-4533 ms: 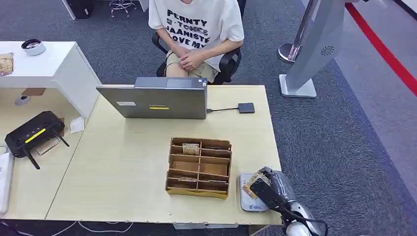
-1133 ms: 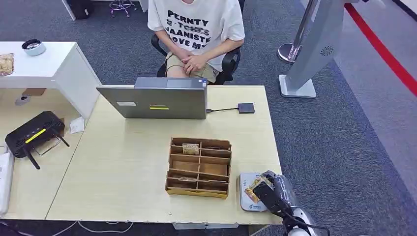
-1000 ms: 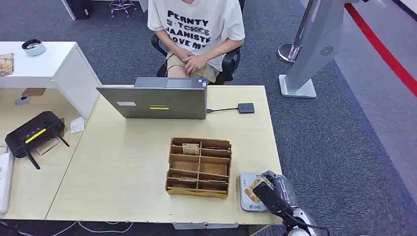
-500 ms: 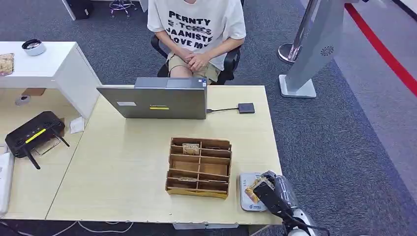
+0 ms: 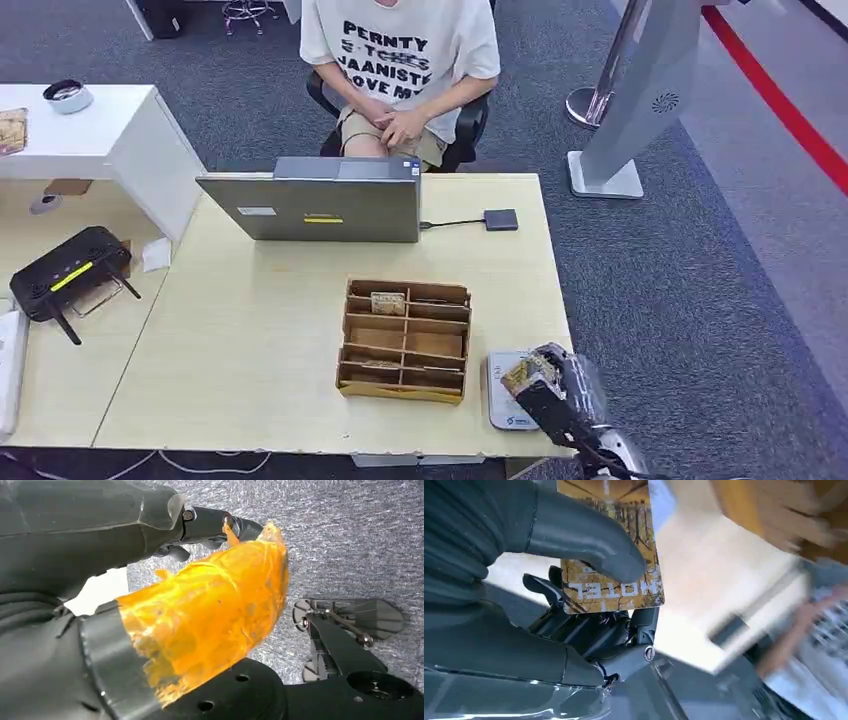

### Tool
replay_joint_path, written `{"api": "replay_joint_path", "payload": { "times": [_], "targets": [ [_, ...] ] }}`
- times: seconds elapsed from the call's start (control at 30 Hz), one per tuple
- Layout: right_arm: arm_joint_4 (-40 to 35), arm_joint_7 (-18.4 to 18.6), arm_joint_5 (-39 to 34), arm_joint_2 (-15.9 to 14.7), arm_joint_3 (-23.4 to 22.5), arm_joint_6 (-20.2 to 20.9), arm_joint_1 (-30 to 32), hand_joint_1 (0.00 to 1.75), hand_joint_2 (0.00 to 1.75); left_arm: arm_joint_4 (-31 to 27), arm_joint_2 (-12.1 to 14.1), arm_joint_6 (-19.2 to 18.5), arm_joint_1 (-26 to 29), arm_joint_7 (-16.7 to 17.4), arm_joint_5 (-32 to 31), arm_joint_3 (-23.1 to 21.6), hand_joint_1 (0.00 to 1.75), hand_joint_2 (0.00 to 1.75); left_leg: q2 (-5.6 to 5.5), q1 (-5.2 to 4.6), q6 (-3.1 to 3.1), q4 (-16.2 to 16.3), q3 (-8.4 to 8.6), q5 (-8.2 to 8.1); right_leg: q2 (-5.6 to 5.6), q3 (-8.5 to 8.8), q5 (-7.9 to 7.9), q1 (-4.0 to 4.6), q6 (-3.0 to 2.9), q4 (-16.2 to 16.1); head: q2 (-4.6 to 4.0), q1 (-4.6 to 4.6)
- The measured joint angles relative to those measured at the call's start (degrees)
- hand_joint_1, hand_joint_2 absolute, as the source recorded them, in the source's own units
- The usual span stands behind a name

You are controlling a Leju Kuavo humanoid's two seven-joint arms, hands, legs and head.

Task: Pass the card to the sensor for recognition and then transmit it.

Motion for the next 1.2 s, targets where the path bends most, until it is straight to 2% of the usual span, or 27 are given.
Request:
{"api": "replay_joint_path", "payload": {
  "times": [0.1, 0.23, 0.33, 0.4, 0.53, 0.6, 0.9, 1.03, 1.2],
  "targets": [
    [-6.16, -1.64, 2.62, 0.72, -0.74, -4.61, 0.93, 1.75, 1.75, 0.00, -0.20, 0.20, 0.04, -0.13, 0.07, 0.48, 0.00, 0.00, 0.00, 0.00, 0.00, 0.00, 0.00, 0.00, 0.00, -0.01, -0.01, 0.02, -0.01, 0.00, 0.00, 0.00],
    [-10.80, -2.52, 3.82, 1.22, -1.38, -5.89, 1.90, 1.75, 1.75, 0.00, -0.46, 0.37, 0.08, -0.15, 0.07, 0.63, 0.00, 0.00, 0.00, 0.01, 0.00, 0.00, -0.01, 0.00, -0.01, -0.02, -0.03, 0.01, -0.01, 0.00, 0.00, 0.00],
    [-14.80, -6.51, 7.43, 2.32, -2.25, -12.79, 3.20, 1.75, 1.75, 0.00, -0.52, 0.39, 0.15, -0.15, -0.02, 0.87, 0.00, 0.00, -0.01, 0.01, 0.00, 0.00, -0.02, 0.00, -0.01, -0.02, -0.03, 0.00, 0.00, 0.00, 0.00, 0.02],
    [-17.99, -8.33, 10.76, 3.17, -2.80, -13.39, 3.88, 1.75, 1.75, 0.00, -0.52, 0.39, 0.22, -0.15, -0.33, 0.90, 0.00, 0.00, 0.02, 0.01, 0.01, 0.00, 0.00, -0.02, 0.03, -0.03, -0.03, 0.01, 0.00, 0.00, 0.00, 0.00],
    [-24.21, -13.29, 15.65, 6.82, -5.38, -13.52, 5.65, 1.75, 1.75, 0.00, -0.52, 0.31, 0.35, -0.15, -1.18, 0.90, 0.00, 0.00, 0.00, 0.01, -0.01, 0.00, -0.02, -0.04, 0.01, -0.03, -0.10, 0.01, 0.02, 0.00, 0.00, 0.00],
    [-25.72, -13.74, 18.41, 8.13, -6.01, -13.52, 5.60, 1.75, 1.75, 0.00, -0.50, -0.09, 0.28, -0.15, -1.68, 0.87, 0.00, 0.00, 0.00, 0.02, -0.04, -0.01, -0.01, -0.05, 0.01, -0.01, -0.10, 0.01, 0.01, 0.01, 0.00, 0.02],
    [-20.50, -7.87, 36.59, 8.81, 0.63, -13.52, -4.23, 1.75, 1.75, 0.00, 0.09, -1.51, -0.39, -0.15, -4.83, 0.77, 0.00, 0.00, 0.02, 0.07, -0.04, -0.01, 0.02, -0.02, 0.05, 0.04, -0.03, 0.00, -0.03, 0.03, 0.00, 0.00],
    [-14.49, -2.81, 42.79, 8.44, 5.70, -13.52, -13.05, 1.75, 1.75, -0.02, 0.59, -2.08, -0.79, -0.13, -6.64, 0.20, 0.00, 0.00, 0.03, 0.07, -0.02, -0.01, 0.08, 0.01, 0.07, 0.02, -0.02, 0.01, -0.04, 0.05, 0.00, 0.00],
    [-6.72, 0.66, 49.25, 7.56, 11.70, -13.35, -23.28, 1.75, 1.75, 0.00, 1.09, -2.62, -1.20, -0.13, -8.81, -0.96, 0.00, 0.00, 0.03, 0.07, -0.03, 0.00, 0.06, 0.02, 0.07, 0.02, -0.01, 0.01, -0.04, 0.08, 0.00, 0.00]
  ]
}}
